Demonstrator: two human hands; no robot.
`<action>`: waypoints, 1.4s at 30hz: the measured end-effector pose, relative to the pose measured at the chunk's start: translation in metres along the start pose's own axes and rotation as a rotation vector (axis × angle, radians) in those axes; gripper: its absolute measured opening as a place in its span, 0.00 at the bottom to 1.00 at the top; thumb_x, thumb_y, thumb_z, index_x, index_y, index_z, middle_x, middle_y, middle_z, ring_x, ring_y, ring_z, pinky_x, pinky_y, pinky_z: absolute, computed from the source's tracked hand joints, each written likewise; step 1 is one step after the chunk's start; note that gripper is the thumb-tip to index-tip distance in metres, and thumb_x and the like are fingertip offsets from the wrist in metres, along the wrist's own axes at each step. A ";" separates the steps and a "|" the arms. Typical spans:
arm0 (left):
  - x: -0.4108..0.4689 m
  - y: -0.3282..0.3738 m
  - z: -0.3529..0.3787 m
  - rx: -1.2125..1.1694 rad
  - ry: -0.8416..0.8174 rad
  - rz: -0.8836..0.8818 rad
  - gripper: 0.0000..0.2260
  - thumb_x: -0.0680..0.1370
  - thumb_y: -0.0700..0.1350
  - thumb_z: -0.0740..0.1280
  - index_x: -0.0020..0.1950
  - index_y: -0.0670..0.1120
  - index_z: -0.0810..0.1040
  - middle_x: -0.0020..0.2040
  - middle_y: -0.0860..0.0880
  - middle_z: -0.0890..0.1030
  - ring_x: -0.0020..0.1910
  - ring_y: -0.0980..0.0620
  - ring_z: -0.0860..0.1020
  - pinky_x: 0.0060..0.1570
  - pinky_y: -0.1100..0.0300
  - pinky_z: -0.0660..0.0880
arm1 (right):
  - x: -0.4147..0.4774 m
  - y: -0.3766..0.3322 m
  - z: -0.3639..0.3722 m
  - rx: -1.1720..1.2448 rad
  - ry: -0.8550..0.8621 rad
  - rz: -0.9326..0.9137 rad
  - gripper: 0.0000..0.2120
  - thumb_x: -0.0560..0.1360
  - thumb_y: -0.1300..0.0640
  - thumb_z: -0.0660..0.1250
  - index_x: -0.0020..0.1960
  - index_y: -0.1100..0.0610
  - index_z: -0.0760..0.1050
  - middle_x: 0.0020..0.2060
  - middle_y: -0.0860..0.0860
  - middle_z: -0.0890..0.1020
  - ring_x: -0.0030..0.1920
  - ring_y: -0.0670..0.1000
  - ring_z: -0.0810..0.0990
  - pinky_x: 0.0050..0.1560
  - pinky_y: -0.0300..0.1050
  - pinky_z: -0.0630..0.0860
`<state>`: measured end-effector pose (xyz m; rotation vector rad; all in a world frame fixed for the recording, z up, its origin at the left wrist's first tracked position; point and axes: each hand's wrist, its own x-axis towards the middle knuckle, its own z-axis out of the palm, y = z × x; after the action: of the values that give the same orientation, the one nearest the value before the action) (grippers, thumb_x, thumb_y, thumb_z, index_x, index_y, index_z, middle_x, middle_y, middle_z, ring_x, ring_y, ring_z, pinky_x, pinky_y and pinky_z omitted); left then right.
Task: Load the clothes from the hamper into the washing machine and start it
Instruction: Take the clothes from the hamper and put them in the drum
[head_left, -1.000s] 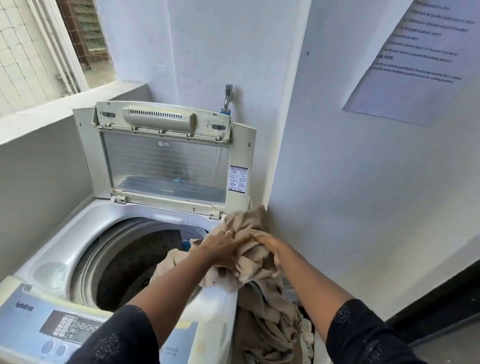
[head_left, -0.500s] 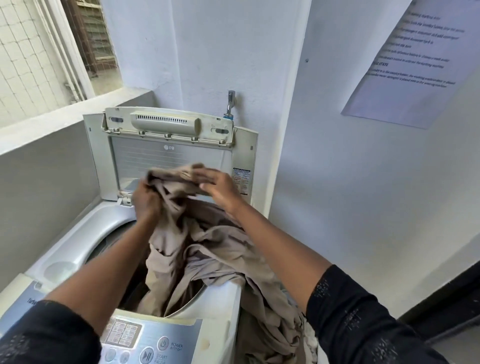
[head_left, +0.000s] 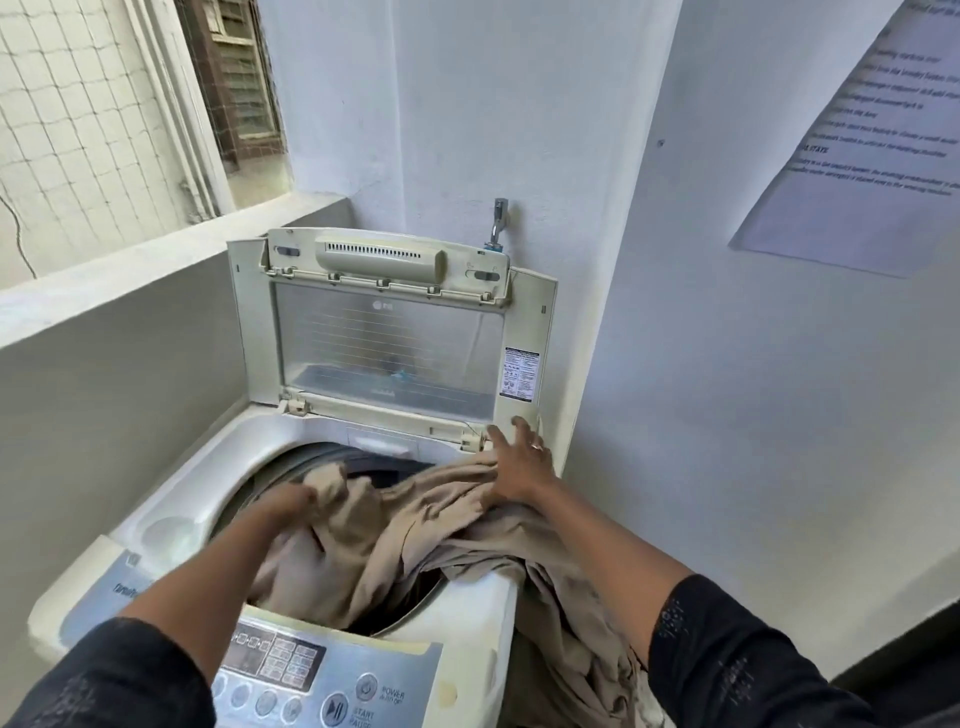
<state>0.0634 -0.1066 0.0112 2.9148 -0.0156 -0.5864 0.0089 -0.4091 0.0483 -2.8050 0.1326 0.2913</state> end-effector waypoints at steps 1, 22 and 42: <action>0.005 0.004 0.011 0.109 -0.059 -0.013 0.20 0.77 0.48 0.62 0.68 0.47 0.70 0.68 0.44 0.72 0.67 0.46 0.71 0.63 0.61 0.68 | -0.002 0.012 0.005 0.019 -0.010 0.029 0.56 0.62 0.45 0.77 0.77 0.49 0.43 0.75 0.57 0.38 0.76 0.63 0.44 0.75 0.59 0.49; -0.020 0.225 0.093 0.428 0.237 0.851 0.18 0.70 0.47 0.67 0.60 0.50 0.74 0.59 0.47 0.76 0.59 0.42 0.76 0.46 0.52 0.78 | -0.032 0.115 0.124 0.709 -0.168 0.503 0.64 0.62 0.62 0.76 0.73 0.53 0.25 0.70 0.59 0.68 0.61 0.57 0.74 0.49 0.46 0.76; -0.035 0.141 -0.047 -0.029 0.586 0.772 0.25 0.71 0.53 0.54 0.64 0.45 0.72 0.63 0.42 0.75 0.53 0.37 0.79 0.43 0.47 0.75 | -0.034 0.064 0.060 0.683 0.451 0.409 0.12 0.73 0.55 0.66 0.56 0.54 0.77 0.53 0.56 0.83 0.54 0.58 0.80 0.45 0.44 0.72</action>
<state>0.0524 -0.2366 0.0903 2.6149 -0.9718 0.3775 -0.0436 -0.4486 -0.0192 -2.0928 0.7547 -0.2644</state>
